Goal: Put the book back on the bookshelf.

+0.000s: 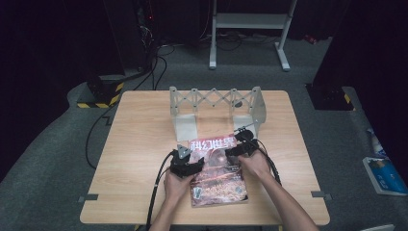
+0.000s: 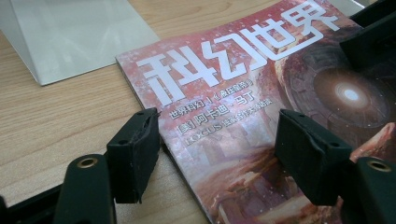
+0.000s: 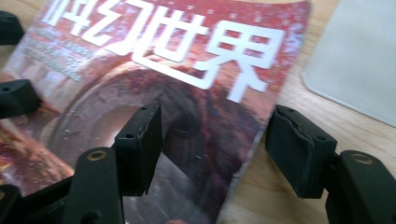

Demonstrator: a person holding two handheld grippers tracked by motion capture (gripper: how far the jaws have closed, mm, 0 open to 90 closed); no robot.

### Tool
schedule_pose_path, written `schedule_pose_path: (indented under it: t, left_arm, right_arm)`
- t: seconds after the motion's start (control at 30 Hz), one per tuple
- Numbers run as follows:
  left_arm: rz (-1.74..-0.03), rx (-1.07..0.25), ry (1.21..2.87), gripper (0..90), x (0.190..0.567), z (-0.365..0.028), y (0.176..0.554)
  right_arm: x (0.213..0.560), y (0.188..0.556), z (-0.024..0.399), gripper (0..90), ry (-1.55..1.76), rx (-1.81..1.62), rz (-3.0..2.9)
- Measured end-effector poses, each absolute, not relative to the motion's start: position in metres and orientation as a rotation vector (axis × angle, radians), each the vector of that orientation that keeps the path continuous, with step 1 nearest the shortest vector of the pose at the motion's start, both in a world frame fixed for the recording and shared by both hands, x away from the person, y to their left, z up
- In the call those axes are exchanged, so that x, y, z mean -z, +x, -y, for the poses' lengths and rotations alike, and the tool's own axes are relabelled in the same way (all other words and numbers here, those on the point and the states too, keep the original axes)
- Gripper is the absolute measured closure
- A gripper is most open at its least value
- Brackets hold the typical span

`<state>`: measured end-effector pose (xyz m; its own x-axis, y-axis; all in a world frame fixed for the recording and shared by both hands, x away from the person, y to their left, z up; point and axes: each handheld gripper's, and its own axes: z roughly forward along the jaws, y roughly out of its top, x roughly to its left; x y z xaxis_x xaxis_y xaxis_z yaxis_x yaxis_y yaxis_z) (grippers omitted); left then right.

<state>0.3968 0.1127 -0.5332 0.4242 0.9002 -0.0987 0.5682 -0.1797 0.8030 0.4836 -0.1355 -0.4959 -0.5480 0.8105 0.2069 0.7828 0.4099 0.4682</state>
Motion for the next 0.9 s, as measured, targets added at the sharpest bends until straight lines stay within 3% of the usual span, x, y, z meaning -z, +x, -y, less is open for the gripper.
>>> schedule_pose_path:
  t: [0.9]
  left_arm:
    - [-1.253, -0.533, 1.867, 30.2, 0.534, -0.111, 0.397]
  right_arm:
    - [0.496, 0.480, 0.146, 47.0, 1.508, -0.873, -2.608]
